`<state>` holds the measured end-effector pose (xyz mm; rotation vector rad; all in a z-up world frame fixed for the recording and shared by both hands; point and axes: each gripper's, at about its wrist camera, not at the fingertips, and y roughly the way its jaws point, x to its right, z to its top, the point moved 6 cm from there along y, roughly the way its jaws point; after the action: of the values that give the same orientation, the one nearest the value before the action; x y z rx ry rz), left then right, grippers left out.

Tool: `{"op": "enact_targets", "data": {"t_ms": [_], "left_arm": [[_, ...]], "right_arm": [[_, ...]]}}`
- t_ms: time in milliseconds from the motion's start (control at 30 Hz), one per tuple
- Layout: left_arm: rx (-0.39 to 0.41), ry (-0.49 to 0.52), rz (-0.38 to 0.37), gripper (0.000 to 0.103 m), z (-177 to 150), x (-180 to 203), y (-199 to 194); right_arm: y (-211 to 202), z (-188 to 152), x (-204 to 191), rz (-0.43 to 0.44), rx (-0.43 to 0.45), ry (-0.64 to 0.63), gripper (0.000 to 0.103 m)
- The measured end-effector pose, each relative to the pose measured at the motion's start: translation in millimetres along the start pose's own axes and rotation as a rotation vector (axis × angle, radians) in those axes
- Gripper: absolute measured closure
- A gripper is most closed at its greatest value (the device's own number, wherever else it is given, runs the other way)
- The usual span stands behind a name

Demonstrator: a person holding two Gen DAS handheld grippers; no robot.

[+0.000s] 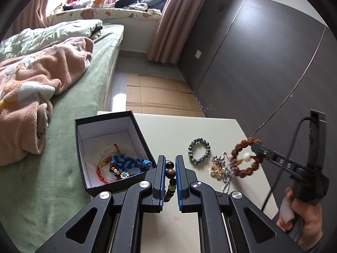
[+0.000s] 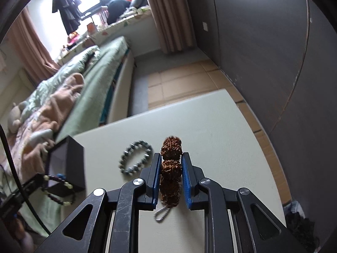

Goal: Organize jewelry
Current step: 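Lift the rudraksha bracelet and its chain off the table with the right tool, then carry the dark bead strand over the black box and open the left tool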

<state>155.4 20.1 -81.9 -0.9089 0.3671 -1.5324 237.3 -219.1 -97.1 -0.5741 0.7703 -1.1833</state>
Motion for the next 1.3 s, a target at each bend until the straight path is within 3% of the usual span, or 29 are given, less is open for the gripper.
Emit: {"op": "enact_targets", "data": {"t_ms": [733,1300], "left_arm": [[0.085,-0.056,0.0,0.094,11,-19,-23],[0.17,-0.18,0.027,0.094,36,-63,-31]], "right_arm": [[-104,38,-60,0.227,0.234,-0.003,0.083],[-149,50,-110,0.355,0.327,-0.052,0.083]]}}
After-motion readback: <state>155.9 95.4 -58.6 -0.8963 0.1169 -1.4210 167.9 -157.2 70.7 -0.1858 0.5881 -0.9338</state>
